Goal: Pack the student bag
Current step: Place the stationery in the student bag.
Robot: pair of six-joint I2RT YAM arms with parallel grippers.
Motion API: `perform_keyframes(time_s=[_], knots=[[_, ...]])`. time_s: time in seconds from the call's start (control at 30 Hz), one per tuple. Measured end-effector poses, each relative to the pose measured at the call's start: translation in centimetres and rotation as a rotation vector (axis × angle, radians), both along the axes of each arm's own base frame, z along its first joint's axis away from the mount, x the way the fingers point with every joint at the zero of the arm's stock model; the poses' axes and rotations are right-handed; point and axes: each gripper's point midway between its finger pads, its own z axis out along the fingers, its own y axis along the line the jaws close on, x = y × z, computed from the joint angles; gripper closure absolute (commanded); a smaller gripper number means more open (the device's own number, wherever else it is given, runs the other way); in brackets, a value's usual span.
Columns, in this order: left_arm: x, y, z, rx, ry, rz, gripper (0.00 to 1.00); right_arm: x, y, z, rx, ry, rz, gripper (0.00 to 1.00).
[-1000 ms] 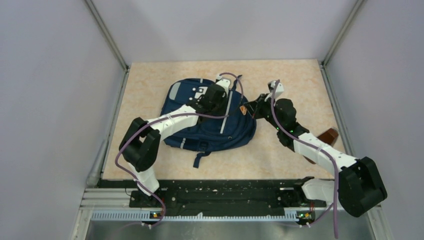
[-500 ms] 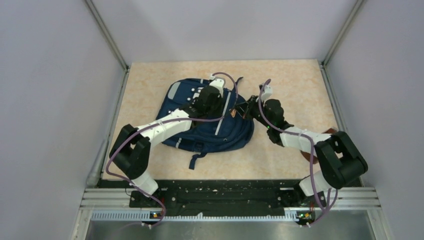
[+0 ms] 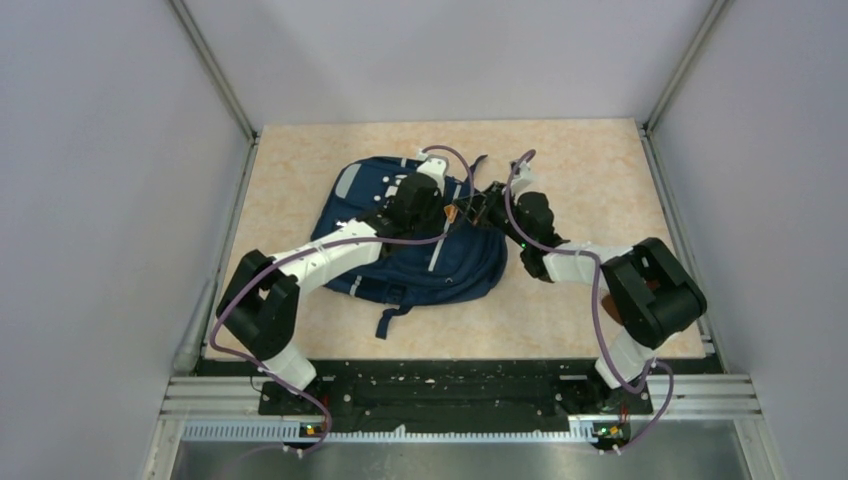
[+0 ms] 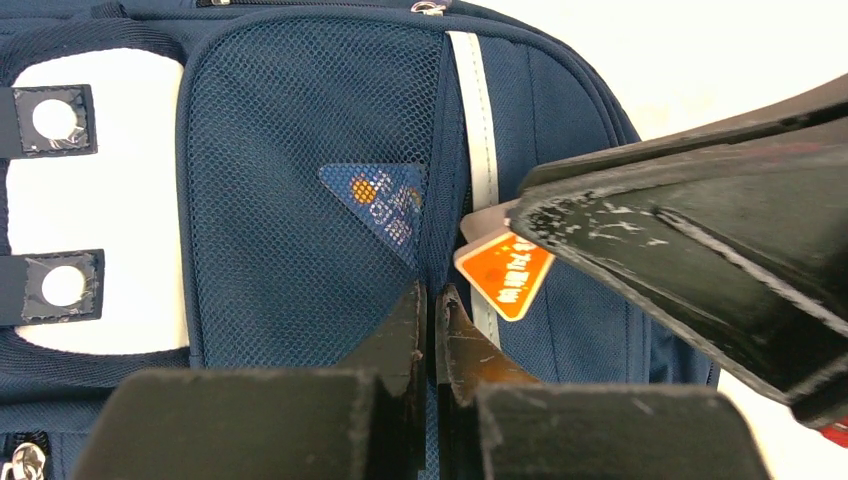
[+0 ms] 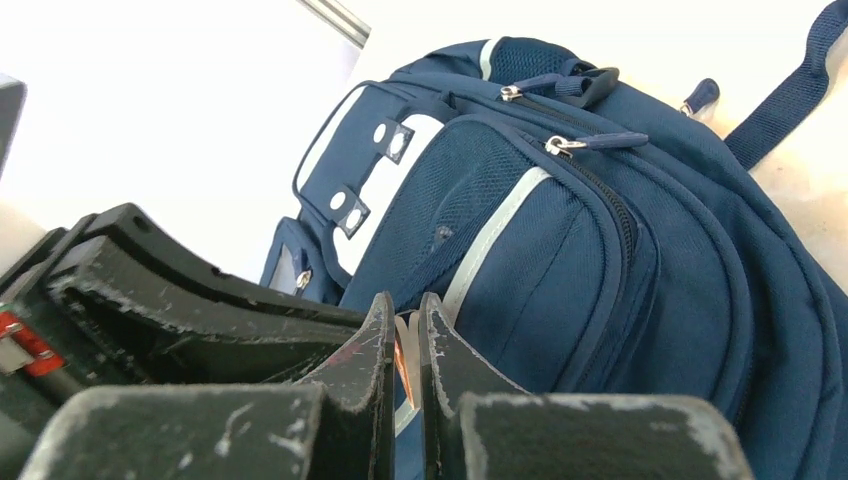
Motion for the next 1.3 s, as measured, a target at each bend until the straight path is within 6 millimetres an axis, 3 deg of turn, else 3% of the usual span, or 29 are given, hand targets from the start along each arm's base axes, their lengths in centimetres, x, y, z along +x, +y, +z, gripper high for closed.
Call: perform_keyframes(time_s=[0.2, 0.43, 0.93, 1.1, 1.17, 1.27, 1.3], knots=[[-0.1, 0.3, 0.6, -0.011, -0.014, 0.004, 1.00, 0.6, 0.7, -1.2, 0.014, 0.036, -0.024, 1.00], [-0.5, 0.6, 1.4, -0.029, -0.036, 0.006, 1.00, 0.1, 1.5, -1.0, 0.041, 0.026, -0.082, 1.00], [-0.3, 0.9, 1.0, -0.100, -0.014, 0.011, 1.00, 0.9, 3.6, -2.3, 0.192, 0.064, -0.067, 1.00], [-0.3, 0.9, 0.8, -0.120, 0.003, 0.003, 1.00, 0.8, 3.7, -2.5, 0.176, 0.055, -0.053, 0.68], [-0.4, 0.9, 0.8, -0.127, 0.008, -0.003, 0.91, 0.5, 3.5, -2.5, 0.158, 0.043, -0.049, 0.59], [-0.5, 0.9, 1.2, -0.127, 0.001, -0.019, 0.57, -0.3, 2.9, -2.5, 0.105, 0.027, -0.043, 0.50], [-0.7, 1.0, 1.4, -0.123, -0.003, -0.024, 0.51, -0.6, 2.5, -2.2, 0.081, 0.017, -0.052, 0.47]])
